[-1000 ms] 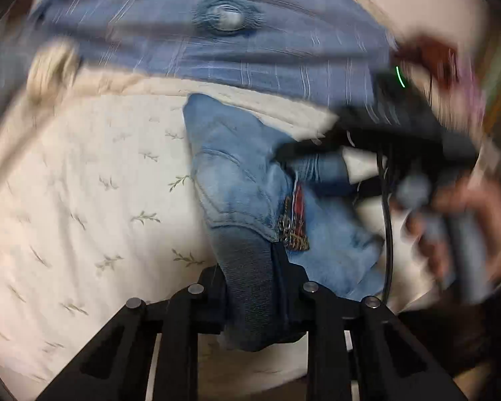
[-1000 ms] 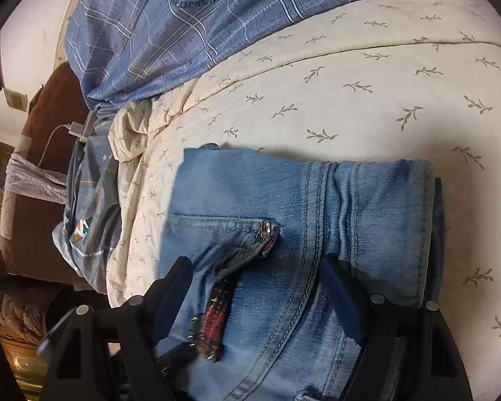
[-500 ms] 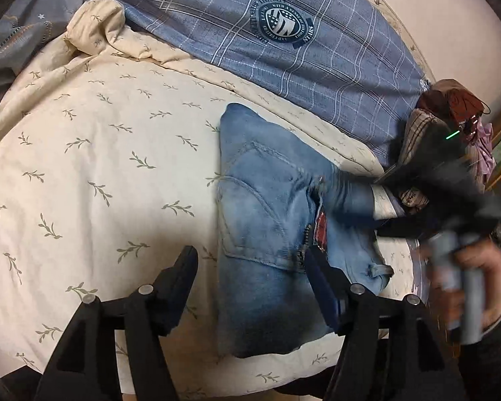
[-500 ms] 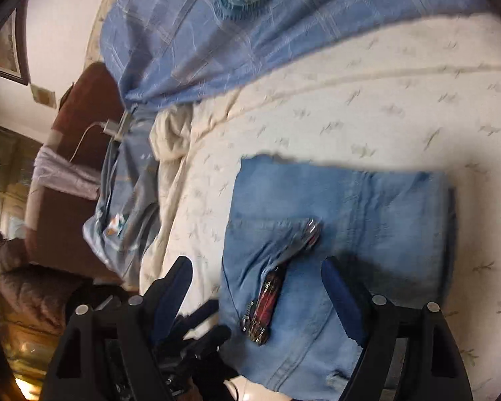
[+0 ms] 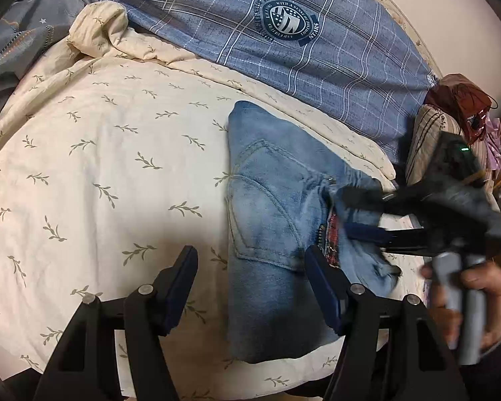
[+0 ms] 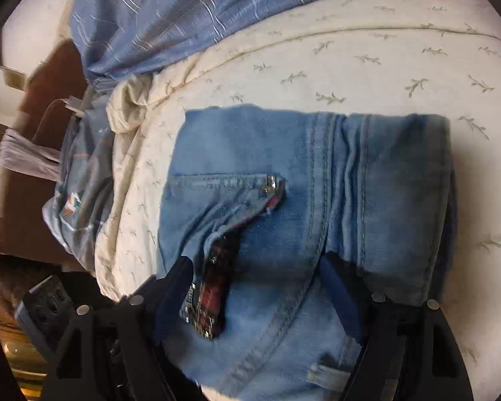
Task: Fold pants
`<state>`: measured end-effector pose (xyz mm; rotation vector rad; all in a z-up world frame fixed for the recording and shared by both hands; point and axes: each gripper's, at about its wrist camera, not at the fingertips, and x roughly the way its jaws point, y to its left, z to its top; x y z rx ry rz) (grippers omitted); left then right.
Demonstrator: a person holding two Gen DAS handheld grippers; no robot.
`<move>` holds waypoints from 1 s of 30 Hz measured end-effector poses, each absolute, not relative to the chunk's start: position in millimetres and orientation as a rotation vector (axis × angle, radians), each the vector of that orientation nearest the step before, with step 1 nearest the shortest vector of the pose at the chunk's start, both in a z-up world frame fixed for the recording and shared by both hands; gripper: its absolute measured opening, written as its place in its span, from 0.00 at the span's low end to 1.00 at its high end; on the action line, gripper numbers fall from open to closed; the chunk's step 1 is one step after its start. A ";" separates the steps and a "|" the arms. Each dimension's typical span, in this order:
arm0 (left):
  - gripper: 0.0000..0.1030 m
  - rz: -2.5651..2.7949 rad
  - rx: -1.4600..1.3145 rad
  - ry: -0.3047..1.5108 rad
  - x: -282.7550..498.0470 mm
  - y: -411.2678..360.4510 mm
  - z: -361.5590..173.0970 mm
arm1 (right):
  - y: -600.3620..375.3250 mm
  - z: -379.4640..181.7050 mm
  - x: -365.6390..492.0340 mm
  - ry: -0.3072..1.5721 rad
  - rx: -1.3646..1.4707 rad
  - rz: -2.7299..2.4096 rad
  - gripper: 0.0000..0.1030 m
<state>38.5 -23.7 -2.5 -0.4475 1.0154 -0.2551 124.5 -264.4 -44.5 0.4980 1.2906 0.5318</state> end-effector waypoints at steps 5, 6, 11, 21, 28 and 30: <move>0.66 -0.230 -0.477 1.002 38.5 -16.3 -3.7 | -282.1 -14.3 97.4 1.182 0.461 0.523 0.79; 0.68 -0.220 -0.494 0.994 38.6 -12.3 -4.1 | -292.5 -12.1 87.1 1.149 0.470 0.513 0.79; 0.73 -0.214 -0.569 1.006 42.8 -0.9 -13.4 | -352.4 -36.2 65.7 1.099 0.609 0.383 0.79; 0.77 -0.227 -0.581 1.052 53.8 -12.7 -19.8 | -375.0 -37.6 45.9 0.964 0.759 0.419 0.79; 0.82 -0.186 -0.503 1.052 54.2 -18.9 -20.8 | -332.2 -26.6 34.8 0.979 0.784 0.698 0.82; 0.82 -0.185 -0.479 1.061 53.1 -20.9 -17.0 | -319.0 -73.1 42.3 1.142 0.777 0.623 0.82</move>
